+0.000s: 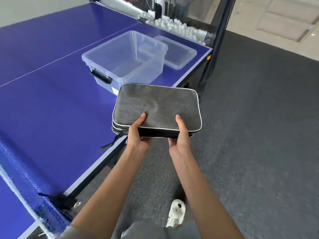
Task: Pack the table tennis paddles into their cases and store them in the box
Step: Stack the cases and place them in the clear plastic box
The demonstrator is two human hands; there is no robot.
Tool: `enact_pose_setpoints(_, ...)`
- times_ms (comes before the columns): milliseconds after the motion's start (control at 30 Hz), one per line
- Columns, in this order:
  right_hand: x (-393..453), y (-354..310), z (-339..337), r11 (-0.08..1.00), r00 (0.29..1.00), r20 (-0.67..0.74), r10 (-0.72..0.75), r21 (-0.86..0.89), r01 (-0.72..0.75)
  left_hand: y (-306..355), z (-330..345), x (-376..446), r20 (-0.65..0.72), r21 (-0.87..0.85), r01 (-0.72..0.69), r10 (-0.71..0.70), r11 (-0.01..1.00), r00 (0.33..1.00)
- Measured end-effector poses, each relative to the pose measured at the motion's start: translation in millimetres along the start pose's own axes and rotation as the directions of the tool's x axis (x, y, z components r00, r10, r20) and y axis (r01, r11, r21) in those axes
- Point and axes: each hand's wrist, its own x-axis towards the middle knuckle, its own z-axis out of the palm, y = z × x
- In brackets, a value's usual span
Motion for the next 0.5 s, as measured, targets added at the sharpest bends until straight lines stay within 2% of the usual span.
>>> enact_pose_setpoints(233, 82, -78, 57, 0.991, 0.993, 0.078, 0.083, -0.11, -0.074, -10, 91, 63, -0.052, -0.079, -0.14, 0.137, 0.987, 0.989)
enact_pose_setpoints(333, 120, -97, 88, 0.987, 0.987, 0.116, 0.112, -0.132, -0.096, -4, 125, 94, -0.134, -0.034, -0.228, 0.221, 0.973, 0.966)
enact_pose_setpoints(500, 186, -126, 158, 0.975, 0.96, 0.231, 0.16, -0.191, -0.116, 23, 181, 158, -0.218, -0.072, -0.337, 0.315, 0.939, 0.924)
